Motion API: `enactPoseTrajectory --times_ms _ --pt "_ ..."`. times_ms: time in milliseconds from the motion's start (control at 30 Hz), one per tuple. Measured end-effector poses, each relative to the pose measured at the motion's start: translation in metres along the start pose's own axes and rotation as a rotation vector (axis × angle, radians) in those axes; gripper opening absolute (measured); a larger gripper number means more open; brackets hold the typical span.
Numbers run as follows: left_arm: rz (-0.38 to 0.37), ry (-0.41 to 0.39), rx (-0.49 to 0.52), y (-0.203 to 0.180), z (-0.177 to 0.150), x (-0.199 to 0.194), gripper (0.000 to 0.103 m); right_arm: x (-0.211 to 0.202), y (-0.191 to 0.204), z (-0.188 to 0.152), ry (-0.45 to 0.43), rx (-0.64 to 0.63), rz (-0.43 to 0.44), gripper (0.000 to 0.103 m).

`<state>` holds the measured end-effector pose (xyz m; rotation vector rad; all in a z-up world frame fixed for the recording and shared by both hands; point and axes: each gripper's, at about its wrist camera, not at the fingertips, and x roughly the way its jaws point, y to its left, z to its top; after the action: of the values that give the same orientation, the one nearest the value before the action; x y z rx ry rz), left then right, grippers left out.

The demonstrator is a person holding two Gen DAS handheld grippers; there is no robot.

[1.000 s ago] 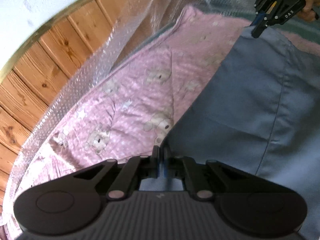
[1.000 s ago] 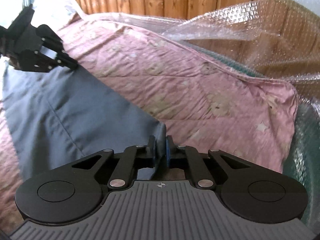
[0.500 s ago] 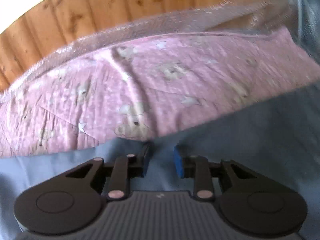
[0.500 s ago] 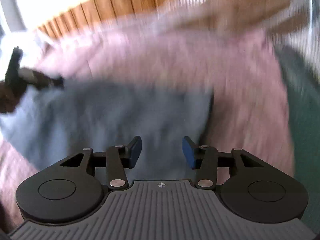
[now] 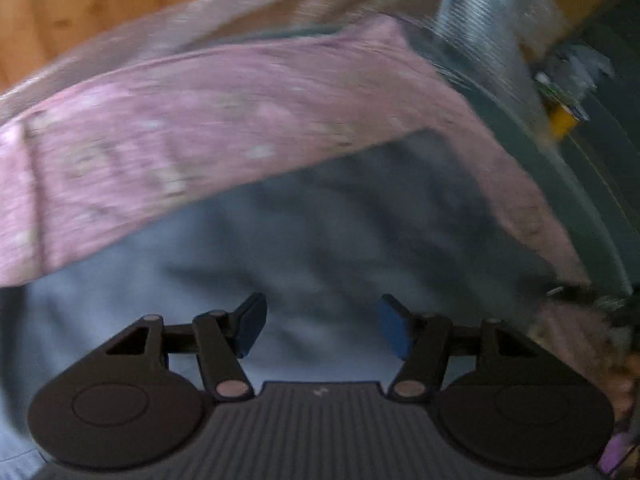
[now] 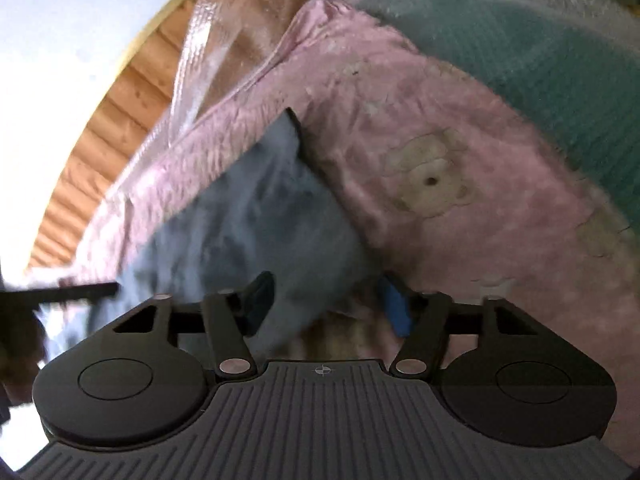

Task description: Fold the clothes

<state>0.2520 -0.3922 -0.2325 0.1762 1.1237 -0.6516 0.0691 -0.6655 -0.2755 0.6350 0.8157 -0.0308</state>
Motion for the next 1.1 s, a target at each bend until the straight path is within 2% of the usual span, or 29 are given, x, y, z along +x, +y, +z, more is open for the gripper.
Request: enactPoseTrajectory --times_ms 33,100,200,233,267,333,367,400,433,467,567,633,667,700,733,800,867,900,933,1000,1033,1100 --pt "-0.031 0.006 -0.016 -0.008 0.007 0.004 0.067 0.003 0.011 0.000 0.005 -0.041 -0.022 0.022" --pt "-0.101 0.007 -0.050 -0.023 0.025 0.010 0.074 0.009 0.033 0.000 0.013 -0.128 -0.069 0.017" --pt "-0.181 0.017 -0.037 -0.047 0.044 0.018 0.086 0.001 0.097 -0.010 -0.046 -0.480 -0.194 0.015" --pt "-0.199 0.026 -0.015 -0.057 0.049 0.023 0.086 -0.002 0.118 -0.019 -0.072 -0.590 -0.219 0.015" --pt "-0.197 0.037 0.016 -0.067 0.051 0.029 0.086 -0.005 0.138 -0.027 -0.097 -0.696 -0.243 0.015" --pt "-0.187 0.069 0.084 -0.085 0.052 0.041 0.089 -0.007 0.162 -0.042 -0.126 -0.829 -0.275 0.013" --pt "-0.171 0.086 0.123 -0.092 0.051 0.047 0.086 -0.003 0.171 -0.049 -0.131 -0.874 -0.287 0.013" --pt "-0.128 0.097 0.161 -0.094 0.048 0.051 0.052 -0.001 0.175 -0.054 -0.142 -0.891 -0.281 0.012" --pt "-0.105 0.115 0.180 -0.094 0.042 0.053 0.010 0.000 0.180 -0.059 -0.153 -0.906 -0.275 0.012" --pt "-0.086 0.128 0.191 -0.092 0.037 0.054 0.007 0.000 0.183 -0.062 -0.157 -0.903 -0.262 0.012" --pt "-0.085 0.102 0.140 -0.067 0.019 0.043 0.006 0.002 0.184 -0.063 -0.151 -0.875 -0.208 0.010" --pt "-0.114 0.062 0.054 -0.045 0.008 0.025 0.006 0.000 0.183 -0.062 -0.137 -0.854 -0.158 0.012" --pt "-0.132 0.039 -0.001 -0.032 0.002 0.015 0.006 -0.003 0.183 -0.060 -0.130 -0.843 -0.124 0.024" --pt "-0.153 0.012 -0.074 -0.016 -0.006 0.002 0.006 -0.010 0.180 -0.058 -0.142 -0.816 -0.087 0.045" --pt "-0.172 -0.013 -0.146 0.000 -0.015 -0.009 0.006 -0.017 0.178 -0.055 -0.154 -0.790 -0.051 0.057" --pt "-0.193 -0.042 -0.280 0.035 -0.041 -0.024 0.007 -0.030 0.172 -0.050 -0.153 -0.698 0.041 0.056" --pt "-0.185 -0.014 -0.387 0.066 -0.069 -0.017 0.013 -0.032 0.159 -0.040 -0.113 -0.530 0.127 0.055" --pt "-0.182 -0.008 -0.421 0.076 -0.079 -0.010 0.021 -0.026 0.152 -0.036 -0.083 -0.451 0.150 0.052" --pt "-0.180 -0.001 -0.456 0.086 -0.088 -0.004 0.023 -0.015 0.148 -0.033 -0.057 -0.405 0.148 0.051" --pt "-0.193 -0.029 -0.499 0.095 -0.100 -0.004 0.027 0.009 0.141 -0.032 0.000 -0.338 0.148 0.030" --pt "-0.206 -0.056 -0.512 0.096 -0.103 -0.009 0.035 0.023 0.142 -0.034 0.044 -0.334 0.144 0.025" --pt "-0.232 -0.111 -0.538 0.099 -0.109 -0.017 0.045 0.044 0.150 -0.039 0.124 -0.381 0.133 0.025"
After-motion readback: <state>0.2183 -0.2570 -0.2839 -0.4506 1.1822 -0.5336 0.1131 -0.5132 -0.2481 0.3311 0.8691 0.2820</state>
